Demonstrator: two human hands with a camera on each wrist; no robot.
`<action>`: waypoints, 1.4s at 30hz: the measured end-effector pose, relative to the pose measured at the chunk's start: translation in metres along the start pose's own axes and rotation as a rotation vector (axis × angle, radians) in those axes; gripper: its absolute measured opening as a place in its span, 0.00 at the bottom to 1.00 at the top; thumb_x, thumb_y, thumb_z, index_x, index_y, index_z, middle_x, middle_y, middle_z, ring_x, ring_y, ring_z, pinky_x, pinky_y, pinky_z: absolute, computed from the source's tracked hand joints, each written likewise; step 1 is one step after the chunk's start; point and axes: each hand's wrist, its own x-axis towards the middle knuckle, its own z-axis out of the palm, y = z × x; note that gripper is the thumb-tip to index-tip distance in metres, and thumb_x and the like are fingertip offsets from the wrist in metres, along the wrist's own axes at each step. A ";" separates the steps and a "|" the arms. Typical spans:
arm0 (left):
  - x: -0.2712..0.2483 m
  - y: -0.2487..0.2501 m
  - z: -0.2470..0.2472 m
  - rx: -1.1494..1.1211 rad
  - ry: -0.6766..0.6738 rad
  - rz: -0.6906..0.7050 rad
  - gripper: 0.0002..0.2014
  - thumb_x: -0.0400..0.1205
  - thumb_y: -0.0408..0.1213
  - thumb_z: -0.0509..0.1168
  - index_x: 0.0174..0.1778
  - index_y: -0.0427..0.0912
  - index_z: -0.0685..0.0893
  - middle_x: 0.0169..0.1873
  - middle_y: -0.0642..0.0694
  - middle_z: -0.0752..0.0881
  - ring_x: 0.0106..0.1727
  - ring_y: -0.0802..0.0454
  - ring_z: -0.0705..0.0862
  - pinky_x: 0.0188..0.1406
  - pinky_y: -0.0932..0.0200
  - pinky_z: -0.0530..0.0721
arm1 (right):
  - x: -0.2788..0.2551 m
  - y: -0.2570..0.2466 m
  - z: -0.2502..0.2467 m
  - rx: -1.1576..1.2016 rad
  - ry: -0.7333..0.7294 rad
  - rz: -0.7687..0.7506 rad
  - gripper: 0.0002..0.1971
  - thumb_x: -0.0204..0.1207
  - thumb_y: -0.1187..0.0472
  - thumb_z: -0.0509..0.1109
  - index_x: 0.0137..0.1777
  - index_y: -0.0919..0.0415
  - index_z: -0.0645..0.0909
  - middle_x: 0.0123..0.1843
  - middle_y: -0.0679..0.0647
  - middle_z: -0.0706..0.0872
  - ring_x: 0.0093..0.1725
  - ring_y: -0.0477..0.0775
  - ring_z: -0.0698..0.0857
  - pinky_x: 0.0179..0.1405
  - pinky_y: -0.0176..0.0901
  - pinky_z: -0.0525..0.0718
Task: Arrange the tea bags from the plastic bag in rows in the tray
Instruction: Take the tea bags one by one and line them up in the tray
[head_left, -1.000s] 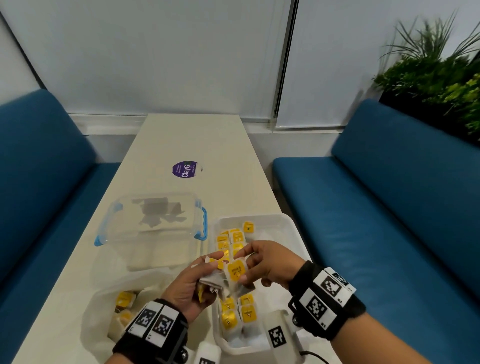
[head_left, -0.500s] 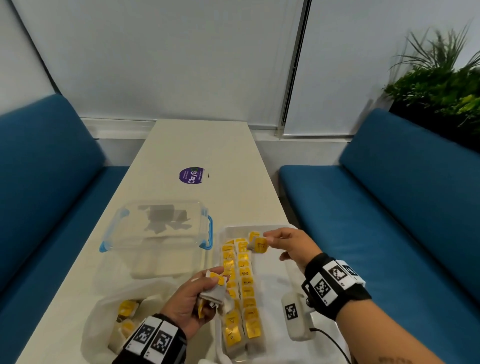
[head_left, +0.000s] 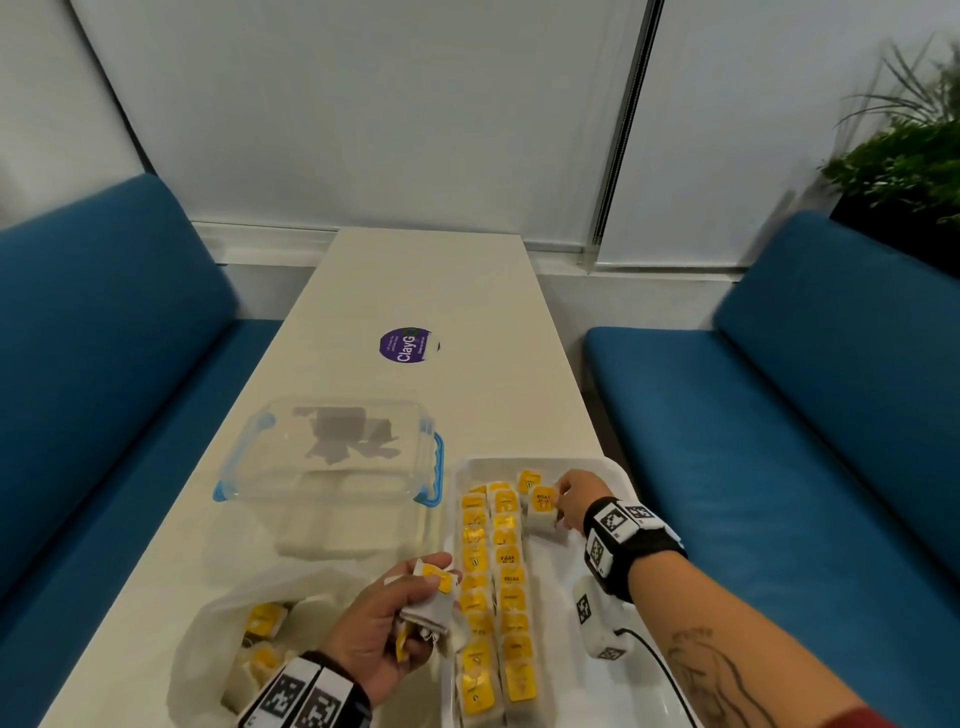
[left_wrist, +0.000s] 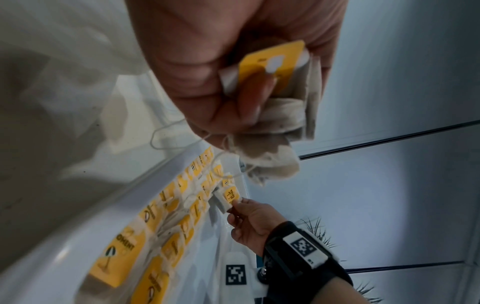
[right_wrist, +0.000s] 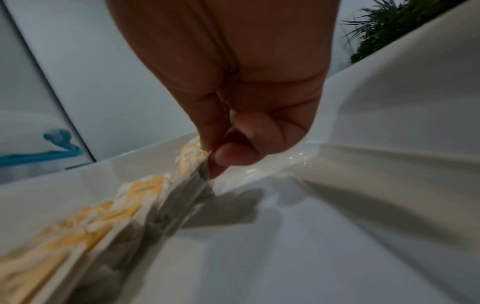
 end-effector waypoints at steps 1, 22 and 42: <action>0.000 0.000 -0.001 0.000 -0.003 -0.001 0.19 0.65 0.30 0.65 0.53 0.35 0.84 0.42 0.37 0.84 0.33 0.46 0.79 0.09 0.72 0.69 | 0.004 -0.001 0.003 -0.016 0.003 0.000 0.16 0.78 0.72 0.62 0.31 0.56 0.67 0.40 0.57 0.80 0.47 0.60 0.85 0.44 0.41 0.79; 0.008 -0.006 -0.009 0.108 -0.195 0.026 0.37 0.46 0.33 0.82 0.55 0.40 0.86 0.47 0.38 0.88 0.38 0.44 0.81 0.20 0.64 0.75 | -0.068 -0.036 -0.013 0.291 -0.221 -0.400 0.10 0.69 0.67 0.77 0.36 0.53 0.79 0.35 0.46 0.82 0.34 0.41 0.80 0.29 0.26 0.76; -0.020 -0.012 0.021 0.042 -0.347 0.107 0.37 0.36 0.40 0.87 0.44 0.36 0.91 0.28 0.35 0.86 0.21 0.46 0.83 0.15 0.64 0.79 | -0.142 -0.026 -0.004 0.464 -0.432 -0.369 0.10 0.73 0.68 0.72 0.35 0.56 0.76 0.30 0.51 0.81 0.28 0.46 0.78 0.19 0.34 0.72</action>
